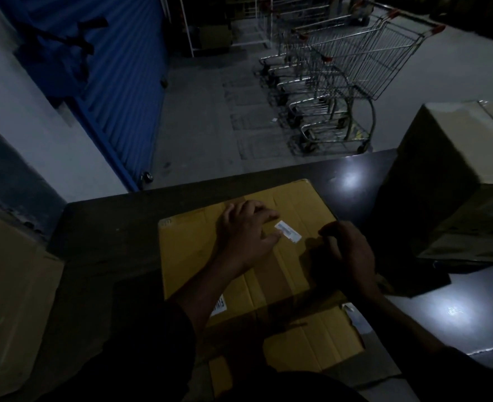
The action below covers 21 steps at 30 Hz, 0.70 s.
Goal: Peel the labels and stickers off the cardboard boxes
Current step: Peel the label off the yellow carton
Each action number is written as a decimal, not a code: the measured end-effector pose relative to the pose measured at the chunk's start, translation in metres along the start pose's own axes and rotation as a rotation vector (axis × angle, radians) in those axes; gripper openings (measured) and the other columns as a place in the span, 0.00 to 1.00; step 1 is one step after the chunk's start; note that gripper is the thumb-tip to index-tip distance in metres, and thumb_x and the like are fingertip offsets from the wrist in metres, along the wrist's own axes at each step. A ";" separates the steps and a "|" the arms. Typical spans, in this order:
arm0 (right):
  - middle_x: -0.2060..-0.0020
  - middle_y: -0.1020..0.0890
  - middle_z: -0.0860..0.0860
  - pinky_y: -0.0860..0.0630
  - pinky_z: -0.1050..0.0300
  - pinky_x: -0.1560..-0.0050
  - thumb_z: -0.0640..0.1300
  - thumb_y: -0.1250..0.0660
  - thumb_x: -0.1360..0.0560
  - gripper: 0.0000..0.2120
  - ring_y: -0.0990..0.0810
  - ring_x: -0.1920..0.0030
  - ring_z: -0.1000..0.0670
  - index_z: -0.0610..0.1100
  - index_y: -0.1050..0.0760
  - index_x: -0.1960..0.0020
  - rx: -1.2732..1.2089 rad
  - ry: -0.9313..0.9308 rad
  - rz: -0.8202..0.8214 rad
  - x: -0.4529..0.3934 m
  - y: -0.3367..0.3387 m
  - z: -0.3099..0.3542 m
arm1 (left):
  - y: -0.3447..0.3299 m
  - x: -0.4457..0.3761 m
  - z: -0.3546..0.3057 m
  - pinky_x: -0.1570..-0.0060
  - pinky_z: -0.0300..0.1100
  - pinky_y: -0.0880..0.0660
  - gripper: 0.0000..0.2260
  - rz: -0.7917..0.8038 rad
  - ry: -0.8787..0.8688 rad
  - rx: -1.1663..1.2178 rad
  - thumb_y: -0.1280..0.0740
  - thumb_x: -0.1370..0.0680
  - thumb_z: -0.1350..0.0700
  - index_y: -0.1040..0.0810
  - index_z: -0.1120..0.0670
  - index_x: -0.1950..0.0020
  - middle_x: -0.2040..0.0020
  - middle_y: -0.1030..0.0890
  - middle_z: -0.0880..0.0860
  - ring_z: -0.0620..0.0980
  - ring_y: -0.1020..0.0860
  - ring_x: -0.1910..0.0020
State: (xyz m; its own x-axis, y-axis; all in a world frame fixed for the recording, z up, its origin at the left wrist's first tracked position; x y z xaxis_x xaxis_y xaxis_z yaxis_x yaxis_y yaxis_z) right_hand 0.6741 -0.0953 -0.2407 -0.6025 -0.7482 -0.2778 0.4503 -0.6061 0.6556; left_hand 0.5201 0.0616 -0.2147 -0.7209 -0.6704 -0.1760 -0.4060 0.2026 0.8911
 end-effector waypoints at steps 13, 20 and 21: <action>0.52 0.26 0.58 0.23 0.43 0.45 0.46 0.41 0.22 0.06 0.25 0.51 0.57 0.54 0.26 0.50 0.010 -0.031 -0.020 0.000 -0.003 -0.001 | -0.004 -0.007 -0.011 0.26 0.56 0.48 0.12 -0.016 -0.022 -0.050 0.36 0.26 0.40 0.25 0.39 0.44 0.39 0.29 0.44 0.46 0.34 0.34; 0.52 0.25 0.57 0.23 0.41 0.45 0.48 0.43 0.23 0.08 0.24 0.52 0.56 0.53 0.26 0.50 0.010 -0.045 -0.026 -0.001 -0.004 -0.001 | -0.005 -0.007 -0.010 0.27 0.56 0.46 0.12 -0.036 -0.028 -0.046 0.35 0.27 0.40 0.25 0.39 0.46 0.41 0.30 0.43 0.45 0.33 0.35; 0.52 0.25 0.57 0.23 0.41 0.45 0.49 0.43 0.23 0.08 0.24 0.52 0.56 0.53 0.26 0.50 0.007 -0.045 -0.024 -0.001 -0.005 -0.001 | -0.005 -0.007 -0.010 0.27 0.56 0.46 0.11 -0.036 -0.028 -0.047 0.35 0.27 0.40 0.25 0.39 0.46 0.41 0.30 0.43 0.45 0.33 0.35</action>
State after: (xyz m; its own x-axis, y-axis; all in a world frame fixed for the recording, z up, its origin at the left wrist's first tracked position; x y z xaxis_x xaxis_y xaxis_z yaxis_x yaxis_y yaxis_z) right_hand 0.6738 -0.0918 -0.2443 -0.6421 -0.7205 -0.2621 0.4308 -0.6218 0.6541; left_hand 0.5330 0.0582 -0.2139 -0.7221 -0.6562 -0.2189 -0.4051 0.1445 0.9028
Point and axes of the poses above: each hand's wrist, its own x-axis away from the middle knuckle, its own y-axis out of the back of the hand, z = x × y, the point moved 3 cm from there along -x, towards the middle knuckle
